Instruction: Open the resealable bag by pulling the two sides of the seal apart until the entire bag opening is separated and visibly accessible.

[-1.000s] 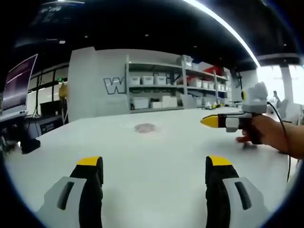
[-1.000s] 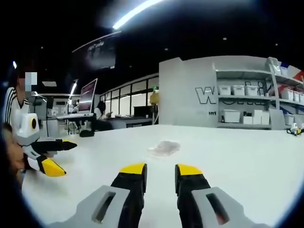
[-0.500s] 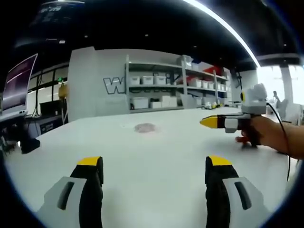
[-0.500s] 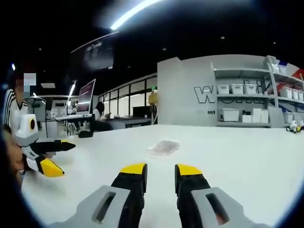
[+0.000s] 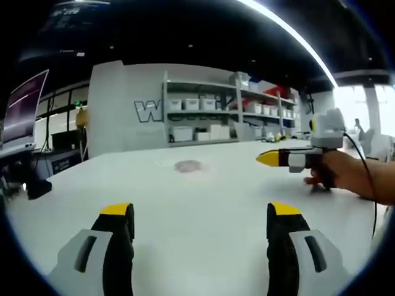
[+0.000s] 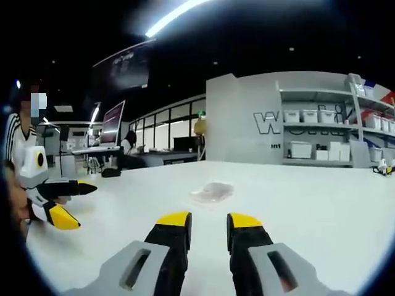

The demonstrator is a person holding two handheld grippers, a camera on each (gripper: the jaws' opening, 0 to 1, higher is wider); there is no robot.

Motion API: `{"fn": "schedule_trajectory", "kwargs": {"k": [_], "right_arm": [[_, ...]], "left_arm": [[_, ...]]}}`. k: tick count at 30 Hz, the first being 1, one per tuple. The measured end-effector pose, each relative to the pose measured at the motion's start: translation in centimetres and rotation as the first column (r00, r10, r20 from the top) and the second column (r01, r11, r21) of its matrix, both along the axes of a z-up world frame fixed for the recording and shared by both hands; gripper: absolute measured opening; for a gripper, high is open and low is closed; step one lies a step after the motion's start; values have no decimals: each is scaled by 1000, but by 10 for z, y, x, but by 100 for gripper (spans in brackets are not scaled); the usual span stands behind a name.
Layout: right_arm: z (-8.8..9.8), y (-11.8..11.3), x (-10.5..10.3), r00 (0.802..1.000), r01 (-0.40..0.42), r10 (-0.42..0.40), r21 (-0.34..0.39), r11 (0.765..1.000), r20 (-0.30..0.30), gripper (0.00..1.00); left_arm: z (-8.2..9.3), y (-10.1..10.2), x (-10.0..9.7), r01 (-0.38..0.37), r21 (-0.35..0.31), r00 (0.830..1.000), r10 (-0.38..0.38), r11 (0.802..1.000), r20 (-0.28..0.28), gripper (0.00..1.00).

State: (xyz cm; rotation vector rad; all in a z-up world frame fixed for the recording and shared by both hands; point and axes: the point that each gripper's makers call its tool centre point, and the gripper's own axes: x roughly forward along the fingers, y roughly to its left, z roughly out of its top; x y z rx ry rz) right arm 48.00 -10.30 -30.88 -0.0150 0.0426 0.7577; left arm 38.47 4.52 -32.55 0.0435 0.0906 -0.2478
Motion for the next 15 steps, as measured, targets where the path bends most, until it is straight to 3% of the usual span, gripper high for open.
{"fn": "schedule_trajectory", "kwargs": {"k": [15], "right_arm": [[-2, 3, 0, 1000, 4, -4, 3, 1000, -7, 20]], "left_arm": [[0, 1, 0, 4, -3, 1000, -4, 1000, 3, 88]]}}
